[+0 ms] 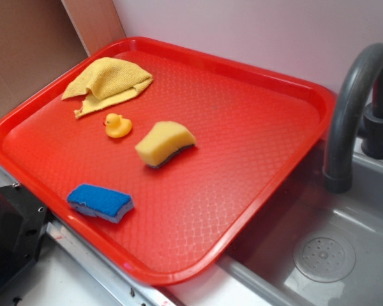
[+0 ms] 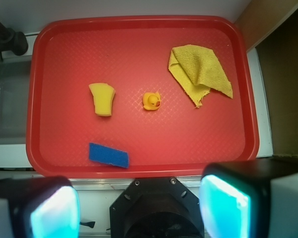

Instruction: Grab the yellow duck.

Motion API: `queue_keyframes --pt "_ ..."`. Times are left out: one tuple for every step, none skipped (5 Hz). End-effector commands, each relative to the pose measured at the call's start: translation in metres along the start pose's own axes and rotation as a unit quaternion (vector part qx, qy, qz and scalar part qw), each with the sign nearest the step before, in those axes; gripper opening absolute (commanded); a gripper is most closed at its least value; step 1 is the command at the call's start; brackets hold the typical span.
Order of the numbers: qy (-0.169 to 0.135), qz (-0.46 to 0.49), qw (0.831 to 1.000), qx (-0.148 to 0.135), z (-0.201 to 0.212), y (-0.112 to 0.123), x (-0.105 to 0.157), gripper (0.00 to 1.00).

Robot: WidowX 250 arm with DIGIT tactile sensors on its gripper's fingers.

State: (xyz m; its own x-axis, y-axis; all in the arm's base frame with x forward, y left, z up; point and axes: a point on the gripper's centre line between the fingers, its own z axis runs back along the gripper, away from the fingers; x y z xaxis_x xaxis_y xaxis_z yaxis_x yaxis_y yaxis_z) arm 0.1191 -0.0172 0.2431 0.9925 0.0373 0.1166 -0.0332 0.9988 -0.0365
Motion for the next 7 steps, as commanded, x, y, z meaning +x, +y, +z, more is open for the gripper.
queue_keyframes --pt "0.000 0.000 1.000 0.000 0.000 0.000 0.000 1.00" --pt "-0.009 0.015 1.000 -0.004 -0.014 0.009 0.015 1.00" --pt "-0.029 0.056 0.998 0.015 -0.031 0.018 0.032 1.00" --pt "-0.033 0.066 0.997 0.020 -0.051 0.025 0.046 1.00" --pt "-0.041 0.047 0.998 0.003 -0.080 0.023 0.045 1.00" --pt "-0.029 0.034 0.999 0.021 -0.113 0.019 0.060 1.00" --pt "-0.018 0.022 0.999 0.034 -0.142 0.023 0.070 1.00"
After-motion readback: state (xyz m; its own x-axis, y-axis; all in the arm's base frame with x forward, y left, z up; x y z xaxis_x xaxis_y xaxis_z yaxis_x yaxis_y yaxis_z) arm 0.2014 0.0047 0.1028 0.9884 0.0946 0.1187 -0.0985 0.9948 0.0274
